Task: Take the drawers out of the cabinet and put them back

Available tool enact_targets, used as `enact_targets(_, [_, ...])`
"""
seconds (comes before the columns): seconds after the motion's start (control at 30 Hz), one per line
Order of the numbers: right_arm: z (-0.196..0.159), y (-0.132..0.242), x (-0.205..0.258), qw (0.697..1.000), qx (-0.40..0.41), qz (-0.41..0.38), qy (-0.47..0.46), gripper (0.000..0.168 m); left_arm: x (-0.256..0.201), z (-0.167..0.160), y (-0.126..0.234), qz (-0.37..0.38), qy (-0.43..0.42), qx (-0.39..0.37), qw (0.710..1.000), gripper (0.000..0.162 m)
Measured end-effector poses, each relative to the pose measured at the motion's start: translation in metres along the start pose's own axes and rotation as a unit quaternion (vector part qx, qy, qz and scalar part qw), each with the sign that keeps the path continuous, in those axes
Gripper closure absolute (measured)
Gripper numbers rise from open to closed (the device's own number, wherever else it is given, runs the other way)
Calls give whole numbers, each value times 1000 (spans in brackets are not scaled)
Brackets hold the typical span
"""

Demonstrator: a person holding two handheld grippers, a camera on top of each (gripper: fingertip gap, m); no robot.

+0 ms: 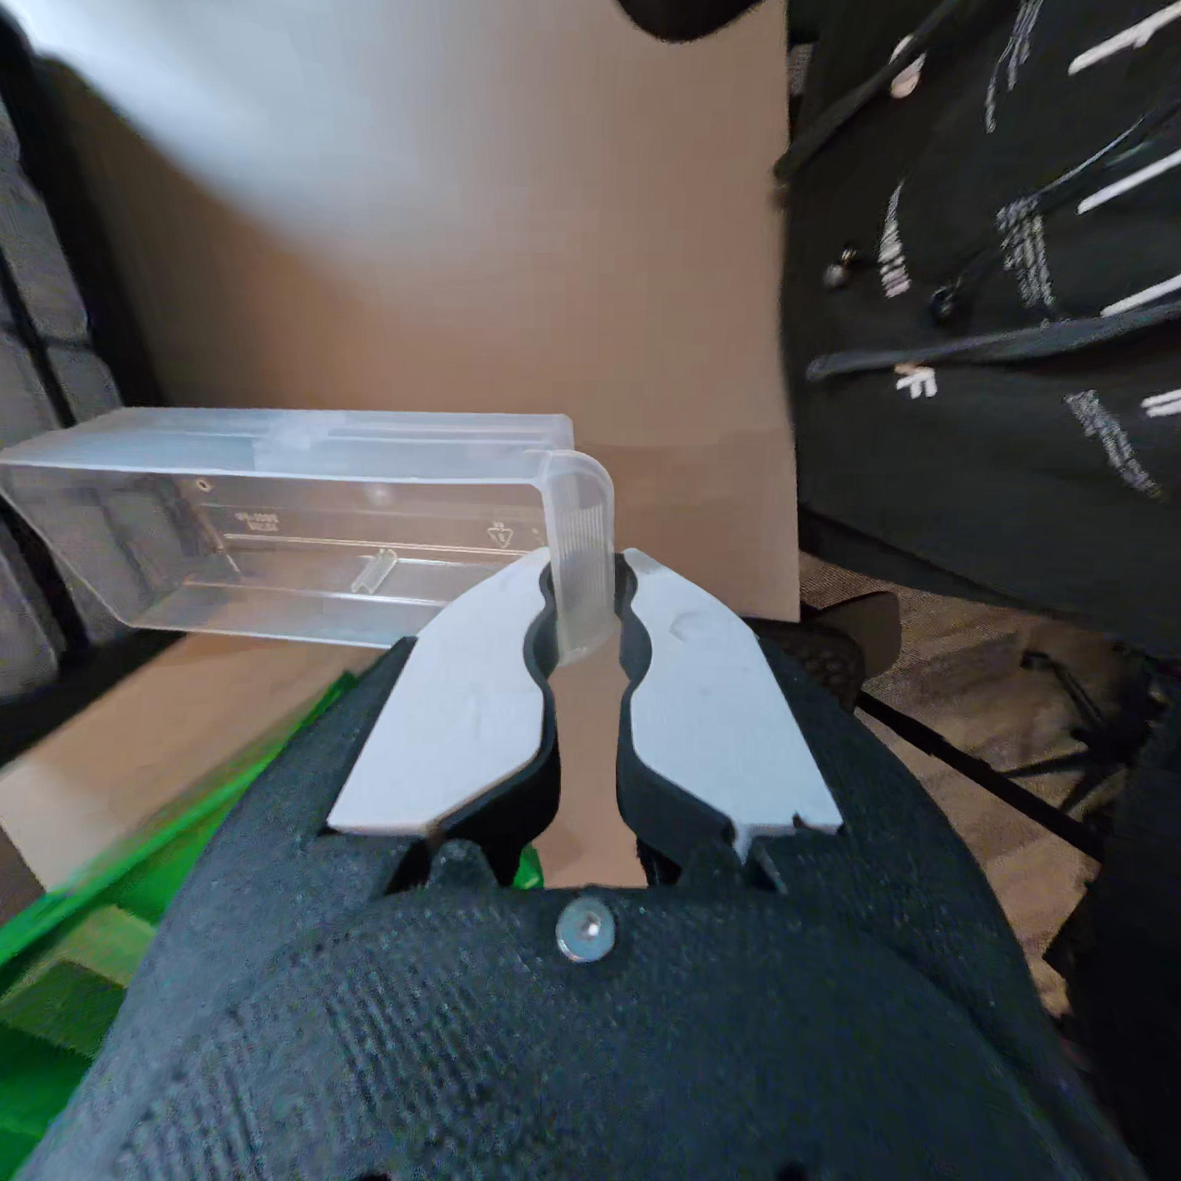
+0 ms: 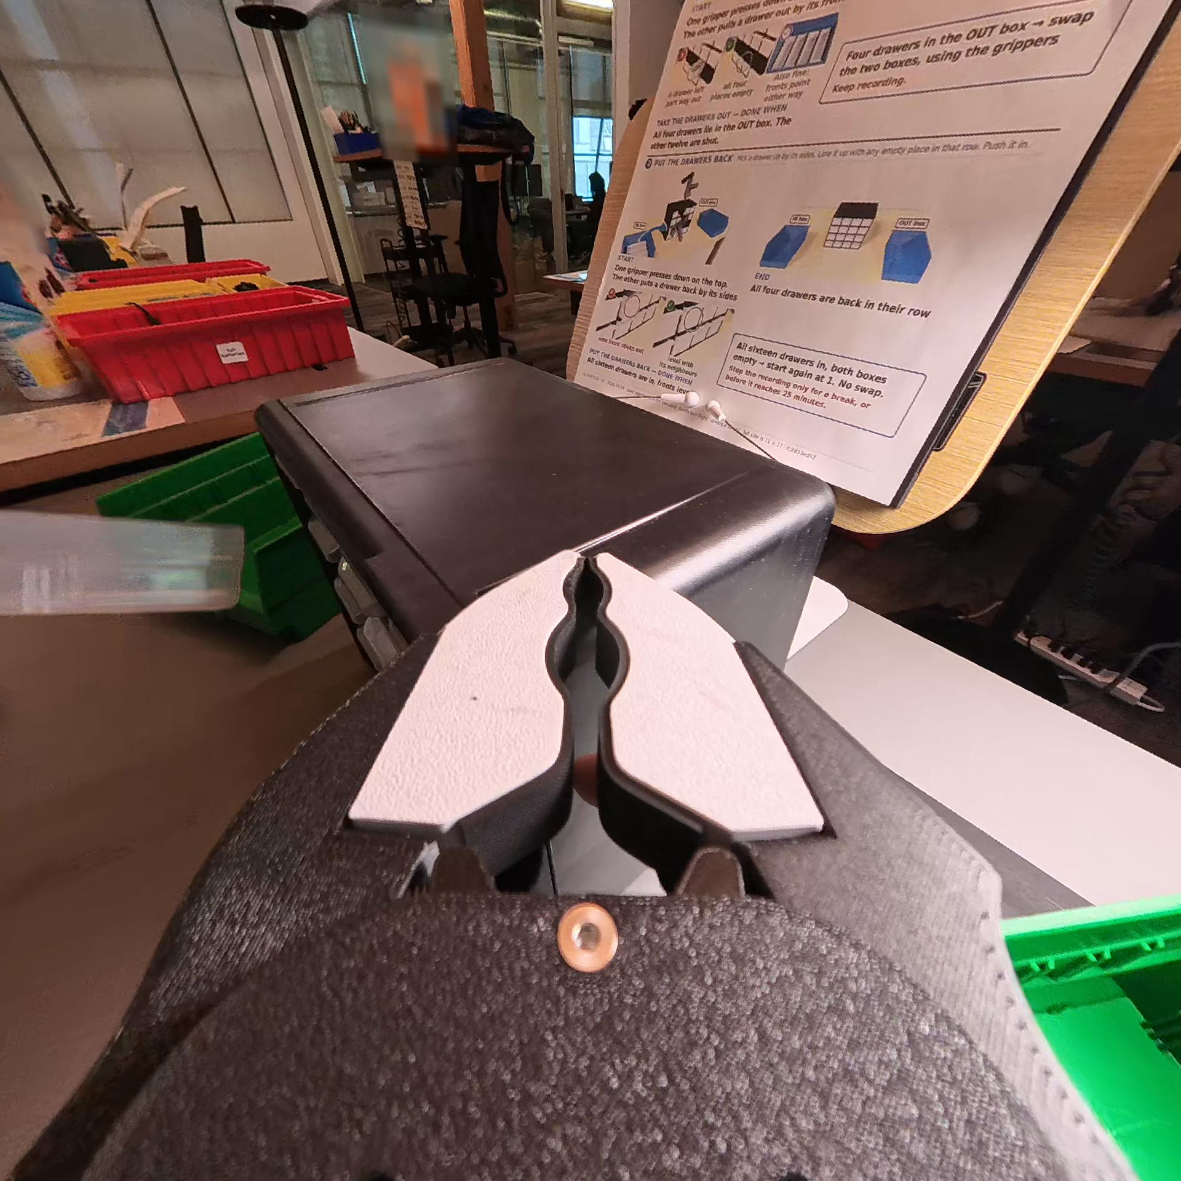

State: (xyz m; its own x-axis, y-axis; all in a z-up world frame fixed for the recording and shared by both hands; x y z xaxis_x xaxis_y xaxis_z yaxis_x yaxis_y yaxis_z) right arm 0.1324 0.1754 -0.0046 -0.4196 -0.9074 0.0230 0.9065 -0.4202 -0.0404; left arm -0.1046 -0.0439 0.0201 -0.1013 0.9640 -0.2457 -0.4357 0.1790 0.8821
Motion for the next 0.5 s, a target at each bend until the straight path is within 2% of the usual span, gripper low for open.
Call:
enact_targets(0.03, [0,0,0,1000,2,-1,3,168,2,12,-5,-10,-4,3,1000,147])
enact_targets(0.23, [1,0,2,1000,12,-9,22,168,30,70,-25,-36,5,25,999,147])
enact_targets(0.5, [2,1,3,1000,15,-5,27,167,65,99,-39,-22,47,78,996,147])
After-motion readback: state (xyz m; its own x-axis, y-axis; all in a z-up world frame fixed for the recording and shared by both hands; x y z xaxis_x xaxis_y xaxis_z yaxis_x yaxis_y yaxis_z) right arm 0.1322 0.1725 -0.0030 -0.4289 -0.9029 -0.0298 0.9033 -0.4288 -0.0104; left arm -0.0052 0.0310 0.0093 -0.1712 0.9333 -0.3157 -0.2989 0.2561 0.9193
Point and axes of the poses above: each gripper's, where its closed fingertips meet, y back along the fingers, z out of its top, x = y × z across the jaws, the point moved 7 cm from there along y, back along the fingers, and after that the axes turned 8 degrees about -x, right-handed, at the moved point
